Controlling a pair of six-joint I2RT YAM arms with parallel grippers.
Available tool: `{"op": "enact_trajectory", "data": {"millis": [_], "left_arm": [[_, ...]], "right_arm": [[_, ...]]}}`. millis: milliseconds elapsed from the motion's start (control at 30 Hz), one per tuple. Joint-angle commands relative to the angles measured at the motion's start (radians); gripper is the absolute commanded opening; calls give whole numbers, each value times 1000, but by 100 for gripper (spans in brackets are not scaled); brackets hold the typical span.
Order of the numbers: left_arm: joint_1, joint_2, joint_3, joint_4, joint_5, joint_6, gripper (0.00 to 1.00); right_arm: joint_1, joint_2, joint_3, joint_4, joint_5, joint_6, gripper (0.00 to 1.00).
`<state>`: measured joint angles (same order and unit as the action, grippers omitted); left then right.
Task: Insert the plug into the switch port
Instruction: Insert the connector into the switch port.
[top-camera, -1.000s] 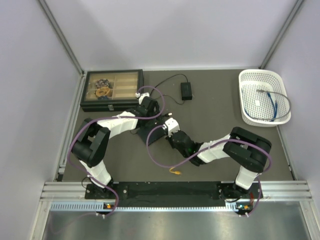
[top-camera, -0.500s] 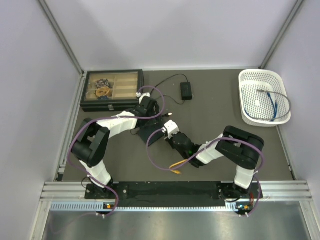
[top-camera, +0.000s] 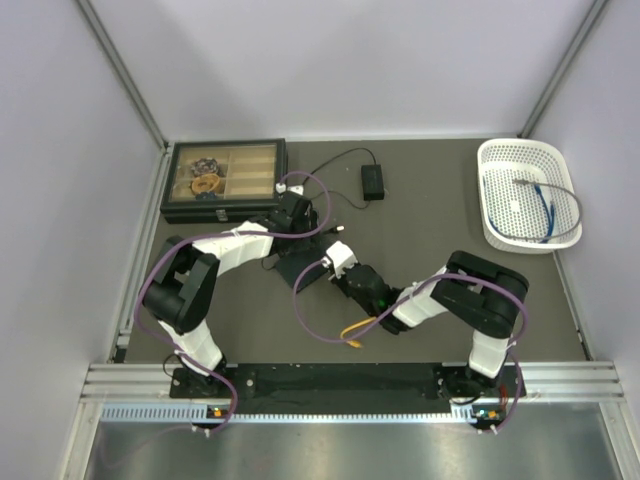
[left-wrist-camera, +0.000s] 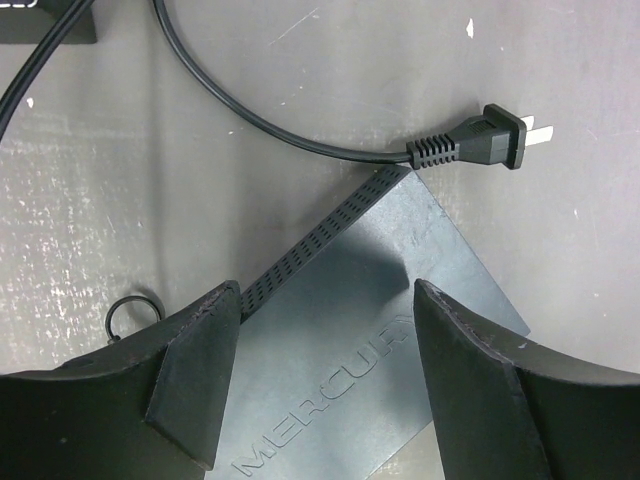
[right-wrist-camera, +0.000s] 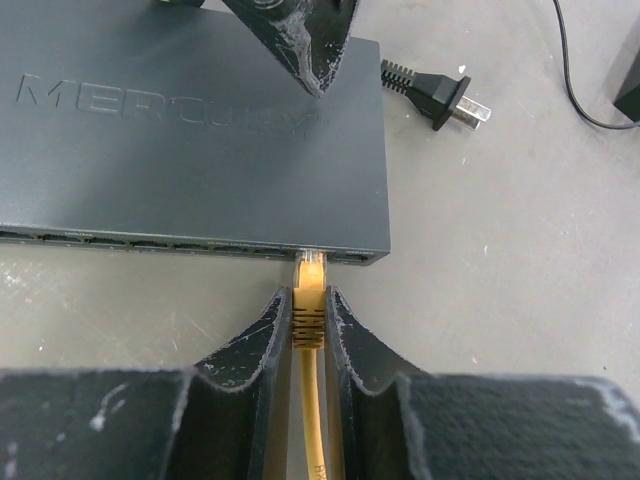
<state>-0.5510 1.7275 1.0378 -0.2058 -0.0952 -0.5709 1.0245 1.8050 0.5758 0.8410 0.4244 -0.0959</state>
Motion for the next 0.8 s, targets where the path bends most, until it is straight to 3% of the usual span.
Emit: {"op": "enact_trajectory", "data": {"millis": [0, 767], "left_arm": [[-44, 27, -21, 6, 252, -41, 72], [-104, 58, -27, 13, 298, 3, 73]], "right_arm": [[-3, -33, 71, 162, -134, -7, 0], [-40, -101, 173, 78, -254, -93, 0]]}}
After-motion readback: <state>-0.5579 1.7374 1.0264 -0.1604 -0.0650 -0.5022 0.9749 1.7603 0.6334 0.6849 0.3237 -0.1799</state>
